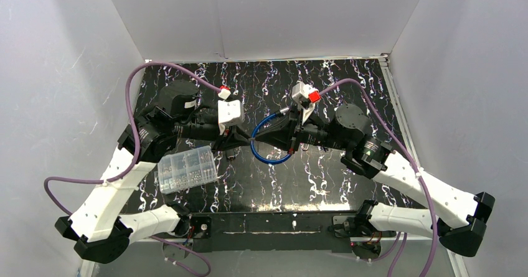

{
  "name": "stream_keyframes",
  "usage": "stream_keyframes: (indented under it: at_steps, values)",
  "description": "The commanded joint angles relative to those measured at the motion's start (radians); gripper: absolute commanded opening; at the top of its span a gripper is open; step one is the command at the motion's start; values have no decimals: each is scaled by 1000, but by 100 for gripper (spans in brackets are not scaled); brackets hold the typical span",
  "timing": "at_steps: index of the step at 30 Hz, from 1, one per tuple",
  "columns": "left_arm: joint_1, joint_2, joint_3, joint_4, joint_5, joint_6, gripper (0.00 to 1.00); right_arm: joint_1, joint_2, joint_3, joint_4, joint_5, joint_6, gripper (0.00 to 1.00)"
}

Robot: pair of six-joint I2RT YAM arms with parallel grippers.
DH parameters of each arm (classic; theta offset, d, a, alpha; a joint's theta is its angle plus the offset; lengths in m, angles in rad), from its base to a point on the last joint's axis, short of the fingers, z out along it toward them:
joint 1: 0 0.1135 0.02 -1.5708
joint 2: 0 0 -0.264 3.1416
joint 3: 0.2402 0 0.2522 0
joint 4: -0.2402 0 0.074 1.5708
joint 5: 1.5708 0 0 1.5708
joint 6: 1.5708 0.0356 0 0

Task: Unlock with the key
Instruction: Pick up the key from the center of the board.

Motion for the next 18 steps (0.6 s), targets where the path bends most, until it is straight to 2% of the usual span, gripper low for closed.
stream_keyframes:
  at_steps: [1, 7, 10, 14, 18]
  values:
    - [-4, -17, 32, 12, 22, 1, 17, 5, 6, 25, 49, -15, 8, 1]
    - [-4, -17, 32, -16, 57, 18, 33, 5, 7, 28, 46, -7, 2, 1]
    - [-3, -17, 32, -20, 60, 23, 36, 5, 7, 27, 47, -7, 2, 1]
    - [-4, -7, 36, -16, 48, 23, 33, 5, 14, 30, 45, -5, 2, 1]
    - [-4, -5, 28, -4, 13, 24, 22, 6, 15, 32, 60, -12, 6, 1]
